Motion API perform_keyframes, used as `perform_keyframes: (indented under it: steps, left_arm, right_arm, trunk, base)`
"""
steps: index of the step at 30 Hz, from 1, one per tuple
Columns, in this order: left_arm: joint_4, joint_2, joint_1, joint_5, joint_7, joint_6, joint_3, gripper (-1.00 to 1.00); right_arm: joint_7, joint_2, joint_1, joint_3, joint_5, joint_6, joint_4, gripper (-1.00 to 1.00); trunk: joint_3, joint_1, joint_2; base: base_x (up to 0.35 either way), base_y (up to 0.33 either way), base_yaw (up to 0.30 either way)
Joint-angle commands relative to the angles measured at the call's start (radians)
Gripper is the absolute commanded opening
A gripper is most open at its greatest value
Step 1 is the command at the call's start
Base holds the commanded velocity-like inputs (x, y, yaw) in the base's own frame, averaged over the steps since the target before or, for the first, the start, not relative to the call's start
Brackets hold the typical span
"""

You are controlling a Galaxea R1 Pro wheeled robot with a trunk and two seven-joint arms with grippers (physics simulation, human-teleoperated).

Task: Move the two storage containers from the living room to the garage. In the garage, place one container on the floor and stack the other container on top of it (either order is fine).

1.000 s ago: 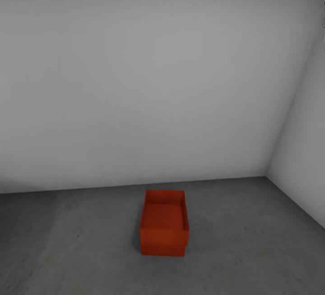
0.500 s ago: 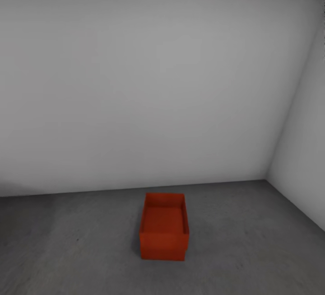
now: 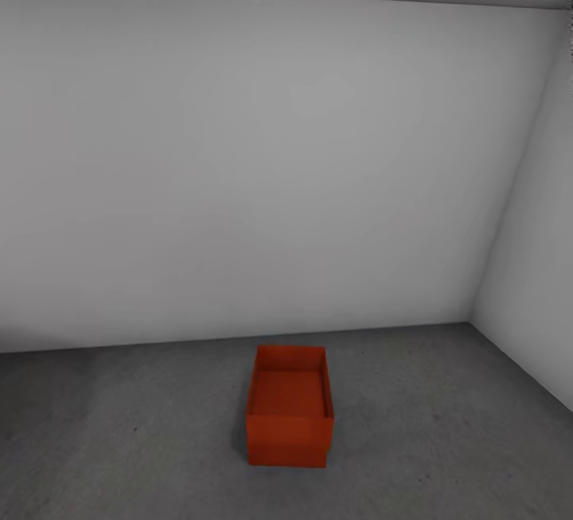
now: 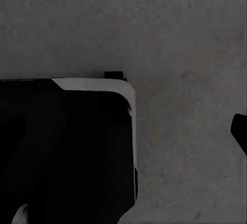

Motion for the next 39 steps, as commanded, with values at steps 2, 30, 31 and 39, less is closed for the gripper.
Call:
perform_keyframes:
  steps: [2,30,31,39]
  left_arm:
    - [0.001,0.000,0.000,0.001,0.001,-0.002,0.005,1.00]
    - [-0.001,0.001,0.001,0.004,0.003,-0.005,0.006,1.00]
    - [-0.001,0.001,0.001,0.004,0.003,-0.005,0.006,1.00]
    - [-0.002,0.004,0.001,0.000,0.003,-0.005,0.005,1.00]
  right_arm:
    - [-0.004,-0.001,-0.001,0.009,0.015,-0.005,0.003,1.00]
    - [-0.016,-0.005,-0.001,0.011,0.074,-0.006,0.002,1.00]
    - [-0.016,-0.005,-0.001,0.011,0.075,-0.005,0.002,1.00]
    - [-0.016,-0.006,-0.001,0.012,0.076,-0.006,0.002,1.00]
  trunk:
    - [0.002,0.000,-0.001]
    - [0.004,0.000,-0.001]
    - [0.004,0.000,-0.001]
    - [0.004,0.000,-0.001]
  base:
    - [0.000,0.000,0.000]
    - [0.000,0.000,0.000]
    - [0.000,0.000,0.000]
    - [0.000,0.000,0.073]
